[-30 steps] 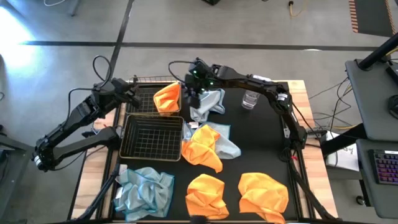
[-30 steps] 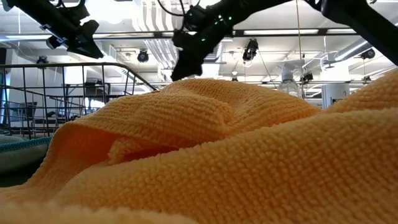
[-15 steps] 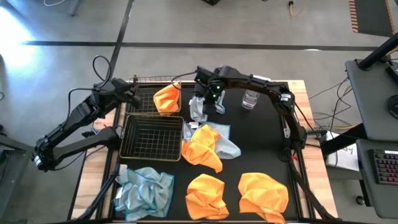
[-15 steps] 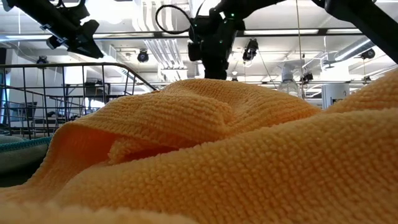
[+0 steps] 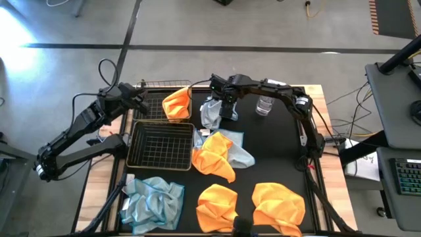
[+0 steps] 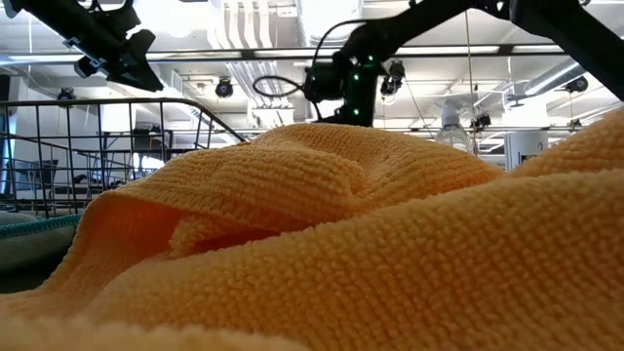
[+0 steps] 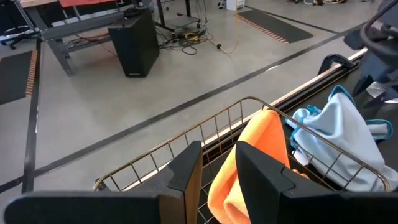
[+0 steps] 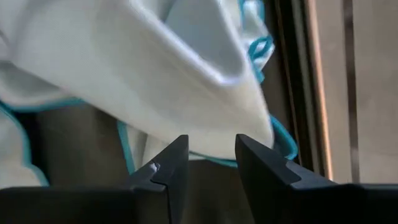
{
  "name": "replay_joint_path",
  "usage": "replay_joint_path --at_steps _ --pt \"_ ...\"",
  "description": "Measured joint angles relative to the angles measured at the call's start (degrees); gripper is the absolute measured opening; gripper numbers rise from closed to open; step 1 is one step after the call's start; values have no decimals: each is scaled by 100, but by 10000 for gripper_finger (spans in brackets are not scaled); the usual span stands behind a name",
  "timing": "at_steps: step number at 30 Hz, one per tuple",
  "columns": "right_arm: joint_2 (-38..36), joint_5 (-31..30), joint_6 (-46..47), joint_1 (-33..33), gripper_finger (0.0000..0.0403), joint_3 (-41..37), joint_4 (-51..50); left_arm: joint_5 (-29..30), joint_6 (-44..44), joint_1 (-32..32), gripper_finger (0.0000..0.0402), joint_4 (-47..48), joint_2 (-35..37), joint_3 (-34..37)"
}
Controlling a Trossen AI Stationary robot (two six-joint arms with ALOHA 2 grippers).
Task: Sort microfiber towel by color & place in baskets
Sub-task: Put the blue towel into the bottom wire basket
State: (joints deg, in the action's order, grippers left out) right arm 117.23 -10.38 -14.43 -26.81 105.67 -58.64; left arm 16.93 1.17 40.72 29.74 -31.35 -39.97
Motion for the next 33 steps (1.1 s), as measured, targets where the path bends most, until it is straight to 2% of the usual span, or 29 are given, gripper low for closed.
replay_joint_path --at_steps 8,20,33 --pt "0 -16 -218 -10 162 -355 327 0 0 -1 84 -4 0 0" --pt "0 34 -662 -10 164 -475 560 0 2 -1 84 -4 -9 2" --pt "2 47 -665 -10 164 -959 801 0 2 -1 84 33 -7 2"
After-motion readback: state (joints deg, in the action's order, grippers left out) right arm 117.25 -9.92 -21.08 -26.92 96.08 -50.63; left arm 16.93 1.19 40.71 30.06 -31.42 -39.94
